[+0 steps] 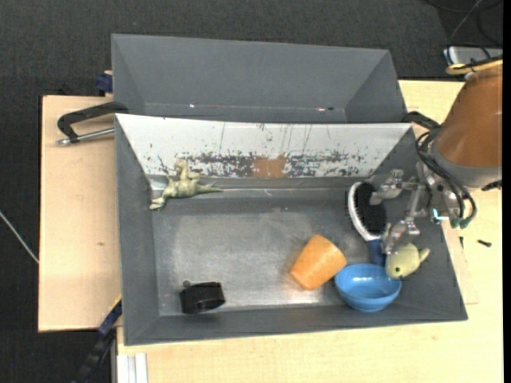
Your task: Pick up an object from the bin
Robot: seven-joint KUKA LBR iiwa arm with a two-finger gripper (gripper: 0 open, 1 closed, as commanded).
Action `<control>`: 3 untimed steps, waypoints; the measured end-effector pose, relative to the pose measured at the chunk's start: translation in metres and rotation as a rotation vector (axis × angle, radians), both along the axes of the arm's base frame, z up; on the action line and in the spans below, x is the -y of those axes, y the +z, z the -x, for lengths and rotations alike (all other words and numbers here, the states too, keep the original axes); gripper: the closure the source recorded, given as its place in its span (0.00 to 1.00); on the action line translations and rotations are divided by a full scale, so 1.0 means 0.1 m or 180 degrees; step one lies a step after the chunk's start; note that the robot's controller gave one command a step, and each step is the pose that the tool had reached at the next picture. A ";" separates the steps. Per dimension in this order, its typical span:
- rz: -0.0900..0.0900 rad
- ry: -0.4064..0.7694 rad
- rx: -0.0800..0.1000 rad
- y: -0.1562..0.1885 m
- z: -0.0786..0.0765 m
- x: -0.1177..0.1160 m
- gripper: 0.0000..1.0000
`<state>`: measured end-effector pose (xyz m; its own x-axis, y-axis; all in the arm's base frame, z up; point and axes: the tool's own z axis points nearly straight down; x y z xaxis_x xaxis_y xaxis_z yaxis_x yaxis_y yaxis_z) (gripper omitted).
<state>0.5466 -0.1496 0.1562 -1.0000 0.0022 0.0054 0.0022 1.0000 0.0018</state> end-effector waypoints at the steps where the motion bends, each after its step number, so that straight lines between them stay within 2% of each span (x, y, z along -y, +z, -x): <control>1: 0.0011 0.0687 0.0047 -0.83 0.38 -0.98 0.00; 2: -0.0003 0.0825 0.0048 -0.54 0.33 -1.46 0.00; 3: -0.0001 0.1645 0.0044 -0.55 0.01 -1.64 0.00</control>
Offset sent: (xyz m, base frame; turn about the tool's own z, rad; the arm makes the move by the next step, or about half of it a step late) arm -0.0415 0.0964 -0.0862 -0.2141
